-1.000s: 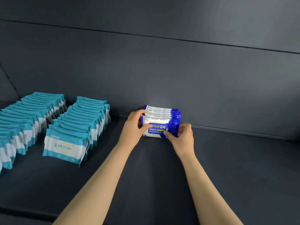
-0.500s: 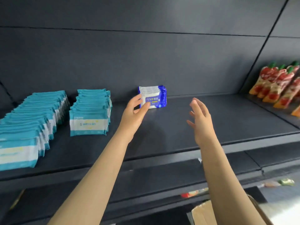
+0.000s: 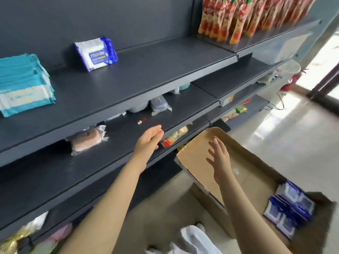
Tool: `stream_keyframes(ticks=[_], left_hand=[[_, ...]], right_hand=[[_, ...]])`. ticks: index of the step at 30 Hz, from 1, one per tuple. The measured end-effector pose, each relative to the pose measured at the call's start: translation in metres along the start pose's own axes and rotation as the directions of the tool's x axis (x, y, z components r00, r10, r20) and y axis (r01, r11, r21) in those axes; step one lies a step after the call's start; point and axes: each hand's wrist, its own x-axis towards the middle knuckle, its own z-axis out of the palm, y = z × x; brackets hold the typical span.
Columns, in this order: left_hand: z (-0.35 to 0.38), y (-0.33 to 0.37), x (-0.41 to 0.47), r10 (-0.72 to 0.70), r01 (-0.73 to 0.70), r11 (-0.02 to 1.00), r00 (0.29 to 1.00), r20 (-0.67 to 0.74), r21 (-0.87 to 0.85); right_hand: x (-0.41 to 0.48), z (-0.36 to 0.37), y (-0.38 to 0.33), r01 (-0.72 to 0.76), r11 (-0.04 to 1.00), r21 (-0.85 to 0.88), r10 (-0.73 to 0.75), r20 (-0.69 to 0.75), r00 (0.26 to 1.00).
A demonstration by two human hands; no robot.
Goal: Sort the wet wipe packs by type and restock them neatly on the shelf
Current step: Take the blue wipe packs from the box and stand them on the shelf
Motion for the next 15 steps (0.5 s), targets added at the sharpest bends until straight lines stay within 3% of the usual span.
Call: stream_keyframes(ticks=[7, 15], left_hand=[[0.127, -0.051, -0.002, -0.205, 0.18, 0.976, 0.948, 0.244, 0.12], [0.303, -0.098, -0.004, -0.382, 0.31, 0.917, 0.864, 0.327, 0.252]], right_hand=[[-0.006, -0.137, 0.066, -0.153, 0.987, 0.057, 0.162, -0.238, 0.958], [0.013, -0.309, 0.106, -0.301, 0.94, 0.159, 0.339, -0.367, 0.866]])
